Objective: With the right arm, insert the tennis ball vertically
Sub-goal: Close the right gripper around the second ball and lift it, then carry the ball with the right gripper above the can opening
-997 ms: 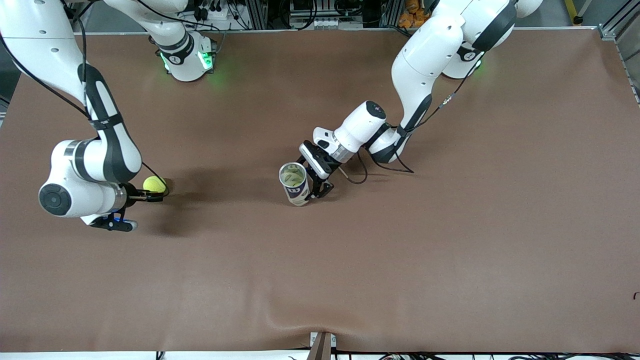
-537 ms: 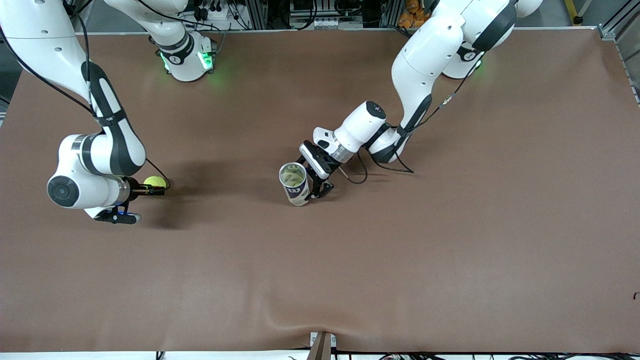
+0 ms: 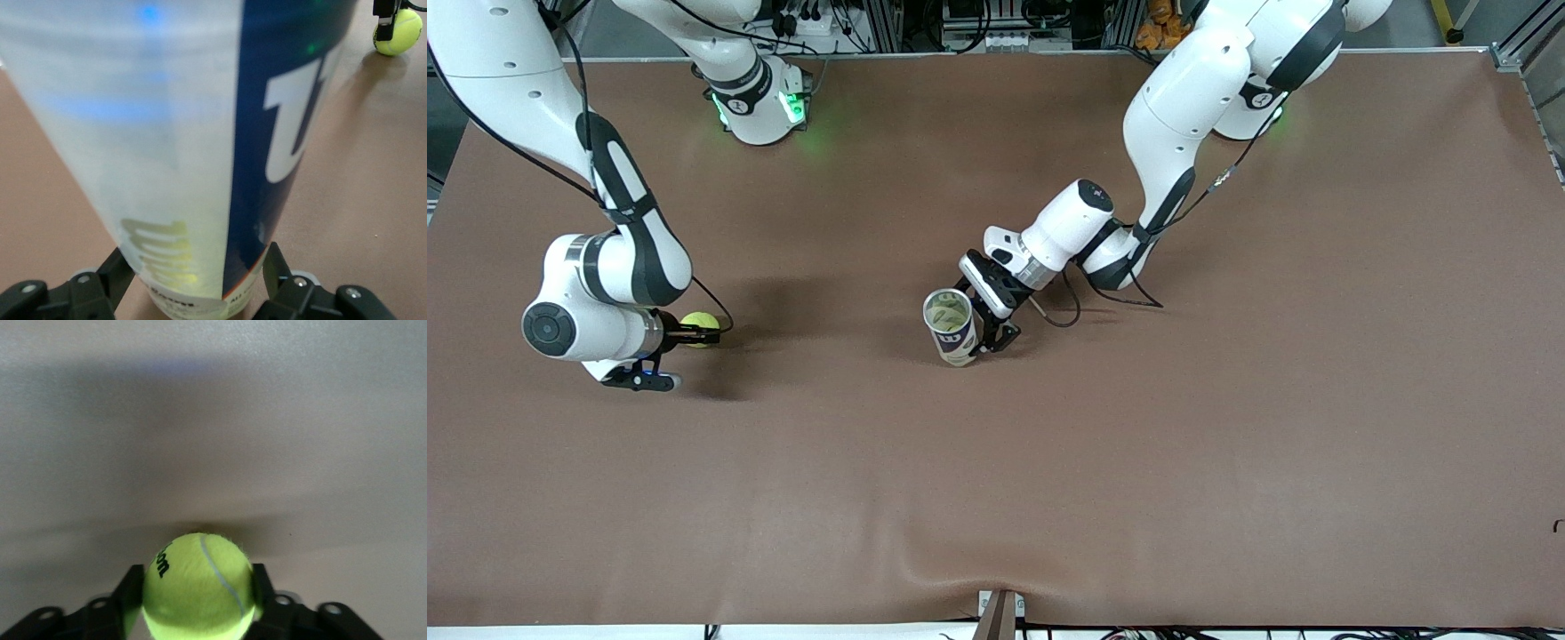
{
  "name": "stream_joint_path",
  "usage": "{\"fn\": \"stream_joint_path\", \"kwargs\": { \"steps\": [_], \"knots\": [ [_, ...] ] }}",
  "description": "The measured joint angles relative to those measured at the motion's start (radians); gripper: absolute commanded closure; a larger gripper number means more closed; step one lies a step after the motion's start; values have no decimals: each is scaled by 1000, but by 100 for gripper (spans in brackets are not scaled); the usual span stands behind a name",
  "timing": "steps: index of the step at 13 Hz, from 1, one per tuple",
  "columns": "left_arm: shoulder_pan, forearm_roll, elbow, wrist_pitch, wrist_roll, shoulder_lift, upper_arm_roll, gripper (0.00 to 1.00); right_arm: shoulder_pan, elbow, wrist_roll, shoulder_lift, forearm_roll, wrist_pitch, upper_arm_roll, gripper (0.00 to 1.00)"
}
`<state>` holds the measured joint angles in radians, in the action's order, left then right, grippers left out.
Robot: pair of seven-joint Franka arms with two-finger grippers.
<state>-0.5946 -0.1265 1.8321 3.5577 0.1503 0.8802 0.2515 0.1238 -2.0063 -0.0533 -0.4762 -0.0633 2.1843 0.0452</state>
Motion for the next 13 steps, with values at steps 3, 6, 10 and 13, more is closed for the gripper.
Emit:
{"fn": "stream_joint_path", "kwargs": {
  "steps": [3, 6, 10, 13],
  "knots": [
    [0, 0, 0, 0, 0, 0, 0, 17, 0, 60, 0, 14, 2, -107, 15, 100],
    [0, 0, 0, 0, 0, 0, 0, 17, -4, 216, -3, 32, 45, -320, 48, 100],
    [0, 0, 0, 0, 0, 0, 0, 17, -64, 443, -132, 42, 152, -560, 63, 100],
    [0, 0, 1, 0, 0, 0, 0, 17, -172, 539, -330, 45, 228, -591, 66, 100]
  ]
}}
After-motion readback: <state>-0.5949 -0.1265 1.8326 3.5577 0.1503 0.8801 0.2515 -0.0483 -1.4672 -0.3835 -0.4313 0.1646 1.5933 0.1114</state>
